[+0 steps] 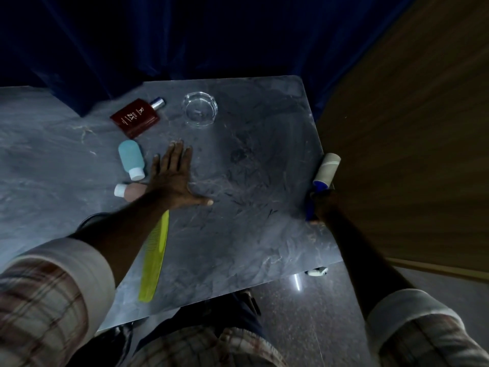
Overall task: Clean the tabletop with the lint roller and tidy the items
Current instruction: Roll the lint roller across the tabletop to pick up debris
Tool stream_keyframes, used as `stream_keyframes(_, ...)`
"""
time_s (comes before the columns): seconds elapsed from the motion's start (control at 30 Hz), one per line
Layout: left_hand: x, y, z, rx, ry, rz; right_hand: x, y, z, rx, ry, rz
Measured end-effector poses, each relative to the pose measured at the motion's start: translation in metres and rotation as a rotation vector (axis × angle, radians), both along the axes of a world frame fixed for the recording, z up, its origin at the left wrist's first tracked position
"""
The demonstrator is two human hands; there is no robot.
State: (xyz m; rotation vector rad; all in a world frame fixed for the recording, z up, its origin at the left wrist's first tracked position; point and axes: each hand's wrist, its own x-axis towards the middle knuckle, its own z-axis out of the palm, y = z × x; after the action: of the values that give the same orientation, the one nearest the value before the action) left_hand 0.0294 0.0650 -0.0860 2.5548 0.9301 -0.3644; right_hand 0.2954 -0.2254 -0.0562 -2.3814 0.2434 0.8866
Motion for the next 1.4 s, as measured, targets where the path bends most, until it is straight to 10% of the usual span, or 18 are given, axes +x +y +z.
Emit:
stream_keyframes(0.77, -0.001, 0.000, -0.007, 0.024, -0.031, 0.005, -0.100, 0.149, 0.003, -0.188, -0.231, 0.824)
stream_keyframes(1.4, -0.004, 0.004, -0.008, 0.042, -0.013, -0.020, -0.160, 0.178, 0.002, -0.176, -0.262, 1.019)
